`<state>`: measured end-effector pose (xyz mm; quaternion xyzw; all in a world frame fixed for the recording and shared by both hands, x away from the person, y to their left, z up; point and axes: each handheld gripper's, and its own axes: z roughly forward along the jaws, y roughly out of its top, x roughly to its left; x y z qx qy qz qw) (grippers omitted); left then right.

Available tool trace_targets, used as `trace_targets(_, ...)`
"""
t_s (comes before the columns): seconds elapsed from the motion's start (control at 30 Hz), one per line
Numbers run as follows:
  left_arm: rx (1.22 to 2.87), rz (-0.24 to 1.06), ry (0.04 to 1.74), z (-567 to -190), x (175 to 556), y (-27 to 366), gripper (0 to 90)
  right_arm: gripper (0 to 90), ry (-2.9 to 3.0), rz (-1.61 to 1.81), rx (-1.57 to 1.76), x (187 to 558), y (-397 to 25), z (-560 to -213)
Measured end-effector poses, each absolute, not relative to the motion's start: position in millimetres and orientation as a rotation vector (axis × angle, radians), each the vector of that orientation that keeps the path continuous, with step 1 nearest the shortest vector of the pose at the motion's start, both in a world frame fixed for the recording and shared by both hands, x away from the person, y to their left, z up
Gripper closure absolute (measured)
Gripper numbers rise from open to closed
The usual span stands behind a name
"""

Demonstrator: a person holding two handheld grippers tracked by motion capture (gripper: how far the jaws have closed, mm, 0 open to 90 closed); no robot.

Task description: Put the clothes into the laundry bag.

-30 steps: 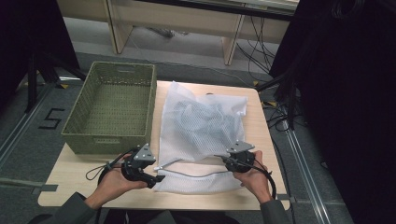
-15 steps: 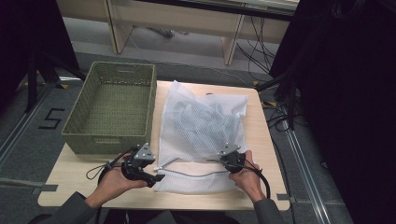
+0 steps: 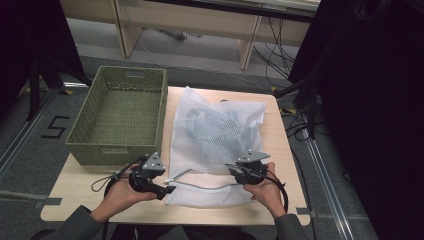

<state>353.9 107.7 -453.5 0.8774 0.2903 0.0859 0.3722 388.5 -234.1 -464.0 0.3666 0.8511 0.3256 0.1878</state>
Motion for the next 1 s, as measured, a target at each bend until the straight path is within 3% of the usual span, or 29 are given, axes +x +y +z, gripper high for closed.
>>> trace_targets(0.03,2.249,0.22,0.744,-453,354,108,30.1,55.3,2.395,0.916,1.031,389,-234,-464)
trace_targets(0.13,2.248,0.222,0.743,-454,354,108,30.1,43.8,2.37,0.988,1.086,386,-232,-461)
trace_targets(0.33,2.252,0.222,0.74,-454,354,109,29.9,36.3,2.343,1.088,1.122,385,-230,-454)
trace_targets(1.0,2.239,0.206,0.72,-453,352,109,29.2,30.4,2.297,1.247,1.157,371,-238,-437)
